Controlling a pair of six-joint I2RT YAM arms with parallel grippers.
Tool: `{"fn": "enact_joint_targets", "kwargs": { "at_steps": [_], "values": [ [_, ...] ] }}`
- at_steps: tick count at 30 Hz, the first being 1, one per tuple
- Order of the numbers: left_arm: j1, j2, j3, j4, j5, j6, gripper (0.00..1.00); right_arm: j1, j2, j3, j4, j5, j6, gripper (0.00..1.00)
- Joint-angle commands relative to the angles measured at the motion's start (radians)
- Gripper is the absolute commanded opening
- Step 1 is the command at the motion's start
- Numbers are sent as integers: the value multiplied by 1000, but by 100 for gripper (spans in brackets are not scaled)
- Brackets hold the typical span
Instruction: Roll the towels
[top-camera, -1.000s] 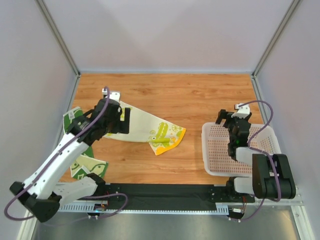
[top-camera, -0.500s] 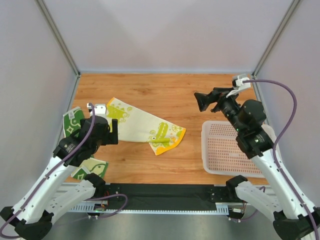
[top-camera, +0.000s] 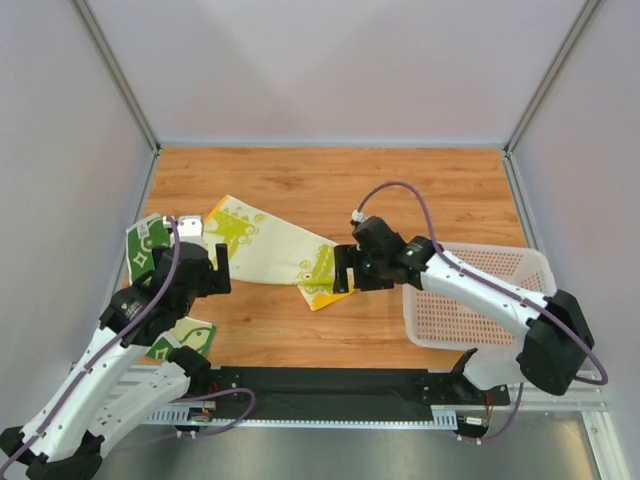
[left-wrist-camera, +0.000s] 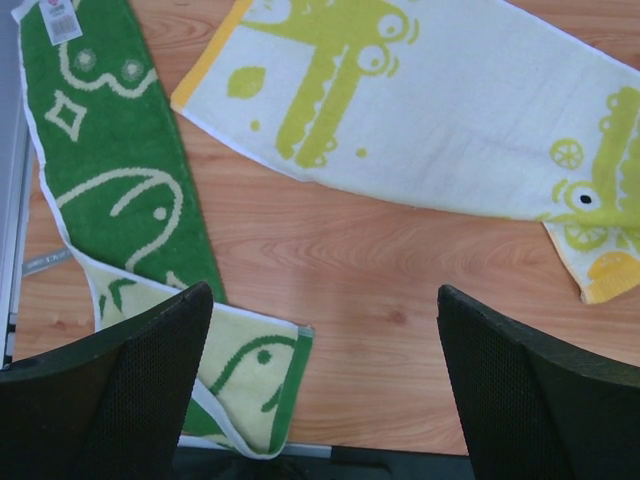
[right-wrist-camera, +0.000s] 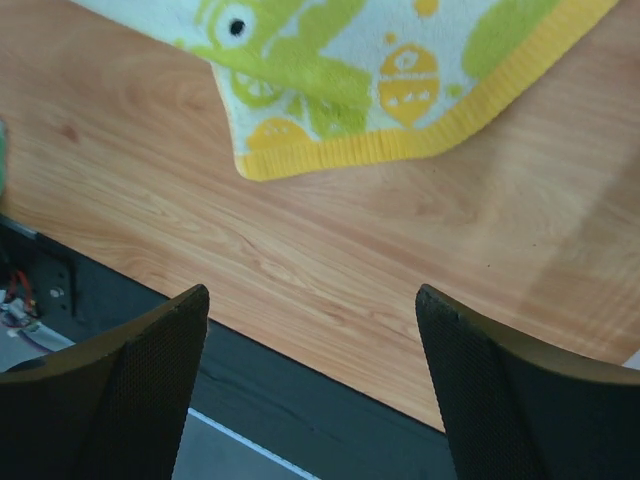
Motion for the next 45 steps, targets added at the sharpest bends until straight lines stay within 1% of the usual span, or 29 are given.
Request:
{"fn": "enact_joint_targets", "kwargs": {
  "at_steps": [1, 5, 9, 14, 16, 17, 22, 25, 26, 28, 29, 31, 34, 35, 37, 38, 40, 41, 42, 43, 44, 45],
  "values": [
    [6, -5, -4, 23, -21, -2, 100, 64, 82, 48, -65, 39, 76, 85],
    [6, -13, -8, 26, -27, -2, 100, 126, 210, 117, -67, 59, 88, 80],
    [6, -21, -9, 24, -30, -2, 100, 149, 314, 186, -82, 100, 92, 77],
    [6, -28, -12, 26, -35, -1, 100, 201, 477, 313, -134, 163, 61, 73],
    [6, -28, -11, 24, -35, -1, 100, 206, 512, 345, -137, 169, 58, 69],
    [6, -28, -11, 23, -38, -1, 100, 210, 541, 352, -133, 166, 58, 66],
    [6, -28, -14, 23, -38, -2, 100, 212, 603, 373, -117, 175, 58, 63],
    [6, -27, -14, 24, -38, -4, 100, 213, 636, 378, -102, 175, 50, 59],
    [6, -25, -14, 23, -38, -2, 100, 212, 647, 379, -97, 175, 49, 54],
    [6, -25, -14, 23, -40, -4, 100, 219, 672, 379, -96, 181, 42, 50],
    [6, -25, -14, 23, -41, -4, 100, 224, 678, 376, -96, 187, 39, 48],
    [6, -27, -14, 21, -44, -5, 100, 233, 686, 368, -96, 201, 36, 46],
    [6, -25, -14, 21, -44, -7, 100, 242, 686, 349, -99, 223, 35, 38],
    [6, -27, -14, 20, -44, -7, 100, 243, 681, 342, -97, 226, 33, 30],
    [6, -25, -14, 20, -49, -8, 100, 244, 673, 318, -96, 229, 32, 22],
    [6, -25, -14, 20, -50, -10, 100, 246, 655, 307, -96, 232, 26, 14],
    [8, -22, -14, 18, -53, -10, 100, 244, 627, 280, -117, 246, 15, 7],
    [6, -22, -12, 18, -55, -11, 100, 244, 585, 266, -132, 258, 4, 2],
    [6, -21, -12, 17, -55, -11, 100, 244, 549, 252, -166, 278, -2, 1],
    [6, -21, -11, 15, -57, -11, 100, 244, 514, 229, -185, 290, -5, 0],
    [8, -19, -11, 15, -58, -10, 100, 244, 426, 191, -206, 305, -11, 0],
    [8, -13, -11, 17, -57, -8, 100, 244, 379, 166, -253, 331, -16, 0]
  ]
}}
